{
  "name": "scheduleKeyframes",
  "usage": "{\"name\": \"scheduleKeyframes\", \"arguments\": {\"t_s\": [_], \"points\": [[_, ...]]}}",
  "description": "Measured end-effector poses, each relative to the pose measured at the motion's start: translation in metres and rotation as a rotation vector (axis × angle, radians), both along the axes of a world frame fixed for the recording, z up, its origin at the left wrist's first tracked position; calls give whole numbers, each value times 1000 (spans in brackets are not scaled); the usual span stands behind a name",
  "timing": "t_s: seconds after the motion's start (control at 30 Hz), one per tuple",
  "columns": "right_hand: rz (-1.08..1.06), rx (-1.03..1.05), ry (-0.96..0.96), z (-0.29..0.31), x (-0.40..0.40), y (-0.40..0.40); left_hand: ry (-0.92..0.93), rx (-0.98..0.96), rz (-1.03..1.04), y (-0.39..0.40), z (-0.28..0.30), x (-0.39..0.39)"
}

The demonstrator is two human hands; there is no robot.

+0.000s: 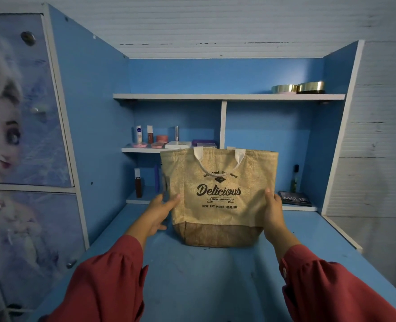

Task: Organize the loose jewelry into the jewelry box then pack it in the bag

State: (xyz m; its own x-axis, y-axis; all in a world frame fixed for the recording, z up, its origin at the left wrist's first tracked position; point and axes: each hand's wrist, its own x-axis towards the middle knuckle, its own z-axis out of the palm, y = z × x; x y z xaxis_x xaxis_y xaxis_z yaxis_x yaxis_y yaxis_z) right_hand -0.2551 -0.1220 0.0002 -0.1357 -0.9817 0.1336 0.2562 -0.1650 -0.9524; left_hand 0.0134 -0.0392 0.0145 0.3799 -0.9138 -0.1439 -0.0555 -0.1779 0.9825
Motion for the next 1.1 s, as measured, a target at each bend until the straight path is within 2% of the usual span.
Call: {"name": "scheduleKeyframes", "arguments": {"t_s": [0.07,0.13,0.4,0.7,1.1], "points": [[26,37,22,-11,2,0,52,64,-66,1,-8,-2],[33,58,28,-14,3,1,102,49,-114,-2,-15,-4],[5,22,14,1,1,-2,41,-92,-37,-14,-11,-22],[40,52,39,-13,-7,-6,98,-90,-83,-12,-31,-14],[71,97,142,-13,-10,-5,154,-99,-36,-9,-36,-17]]}}
